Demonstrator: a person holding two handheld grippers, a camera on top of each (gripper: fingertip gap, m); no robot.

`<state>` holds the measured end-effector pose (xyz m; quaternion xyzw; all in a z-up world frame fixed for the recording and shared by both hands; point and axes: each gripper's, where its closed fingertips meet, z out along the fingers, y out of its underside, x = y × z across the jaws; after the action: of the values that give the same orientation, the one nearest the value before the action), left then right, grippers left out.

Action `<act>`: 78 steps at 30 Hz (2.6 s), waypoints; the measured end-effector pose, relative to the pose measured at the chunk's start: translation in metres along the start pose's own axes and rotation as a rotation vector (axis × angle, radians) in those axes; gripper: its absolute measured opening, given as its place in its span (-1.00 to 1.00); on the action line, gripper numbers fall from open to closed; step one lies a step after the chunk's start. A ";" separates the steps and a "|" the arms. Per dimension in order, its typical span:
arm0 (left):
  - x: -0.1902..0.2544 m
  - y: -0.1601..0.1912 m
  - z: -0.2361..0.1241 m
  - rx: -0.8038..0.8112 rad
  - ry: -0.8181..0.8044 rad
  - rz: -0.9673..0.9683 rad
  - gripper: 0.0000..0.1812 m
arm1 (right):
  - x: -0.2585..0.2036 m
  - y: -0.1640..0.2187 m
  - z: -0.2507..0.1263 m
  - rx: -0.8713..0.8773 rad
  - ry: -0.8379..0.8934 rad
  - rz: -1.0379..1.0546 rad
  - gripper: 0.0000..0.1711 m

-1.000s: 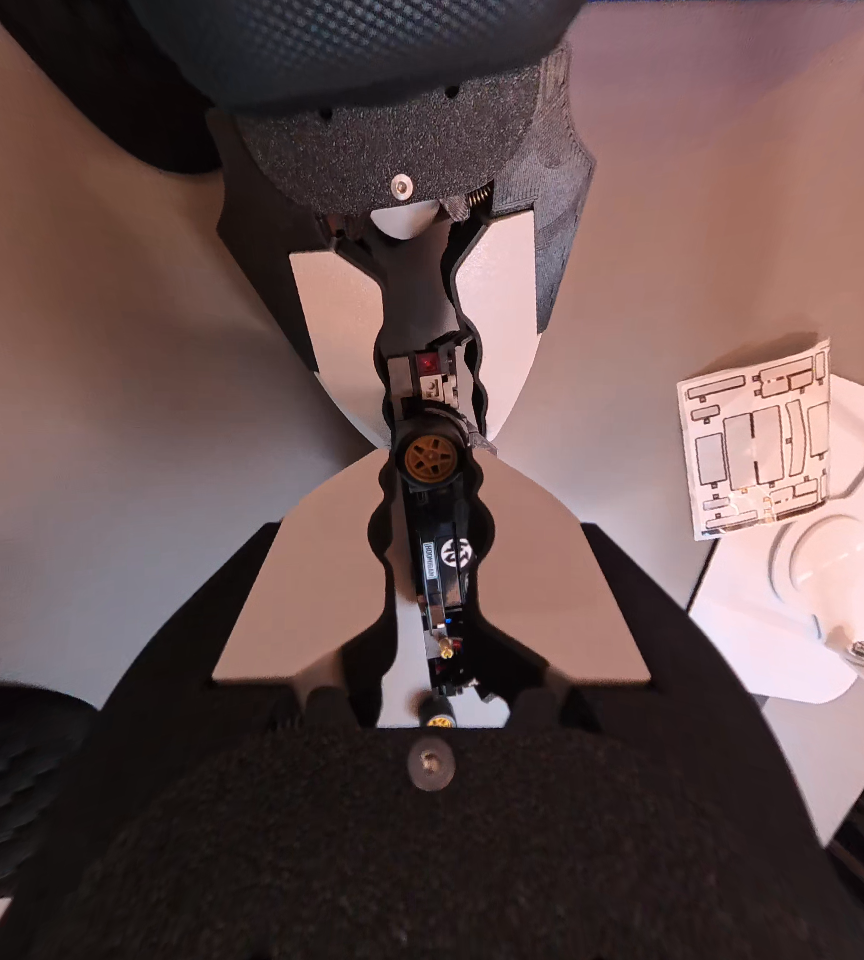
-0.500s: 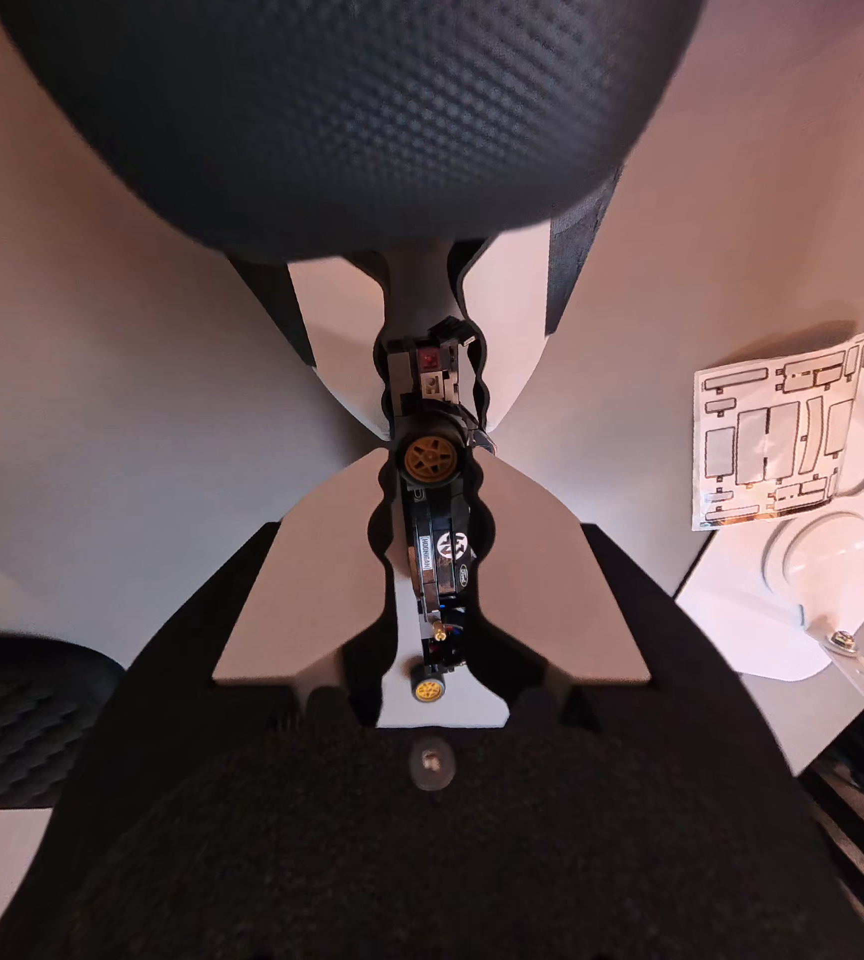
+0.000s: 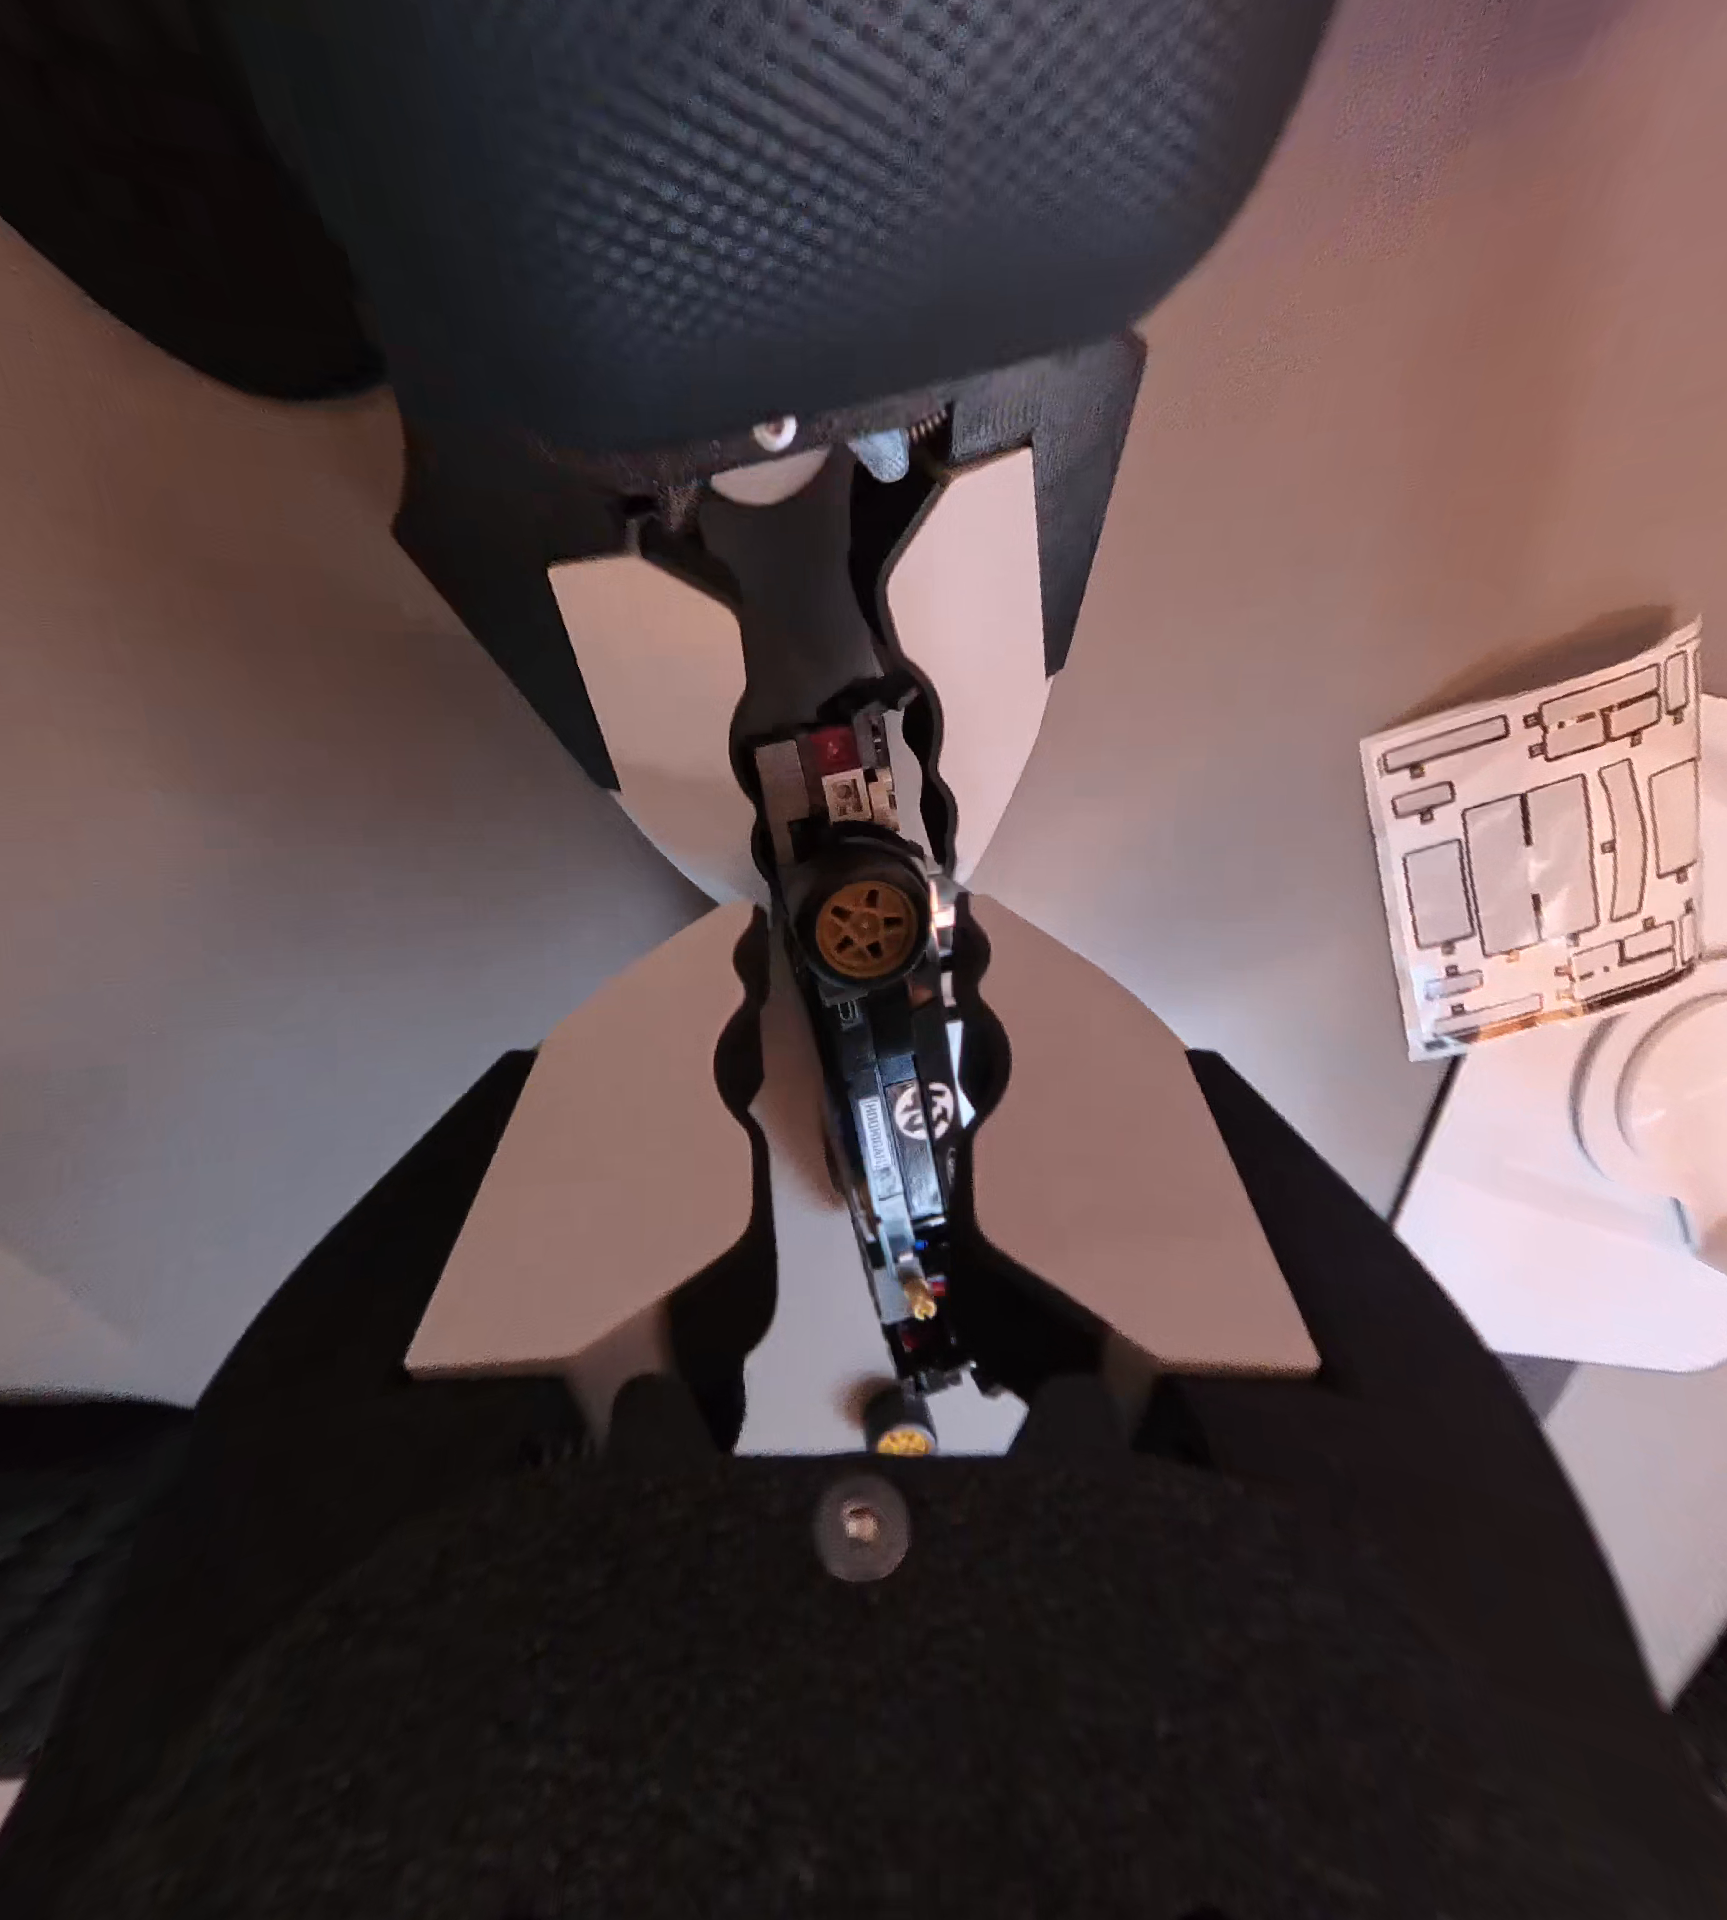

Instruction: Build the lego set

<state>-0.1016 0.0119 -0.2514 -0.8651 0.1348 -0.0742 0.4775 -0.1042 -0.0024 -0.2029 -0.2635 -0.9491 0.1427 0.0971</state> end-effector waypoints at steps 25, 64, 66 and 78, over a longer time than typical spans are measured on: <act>0.003 -0.002 -0.003 -0.054 -0.014 -0.002 -0.55 | -0.006 0.002 -0.007 0.025 0.350 -0.178 -0.80; 0.013 -0.004 -0.001 -0.029 -0.021 0.144 -0.54 | -0.027 0.010 -0.010 0.026 0.663 -0.239 -0.82; 0.013 -0.004 -0.001 -0.029 -0.019 0.139 -0.54 | -0.024 0.009 -0.010 0.026 0.666 -0.228 -0.81; 0.013 -0.003 -0.001 -0.035 -0.006 0.108 -0.54 | -0.023 0.002 -0.014 0.250 0.380 0.105 -0.75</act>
<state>-0.0886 0.0083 -0.2478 -0.8650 0.1809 -0.0434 0.4660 -0.0807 -0.0096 -0.1932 -0.3204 -0.8738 0.2118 0.2983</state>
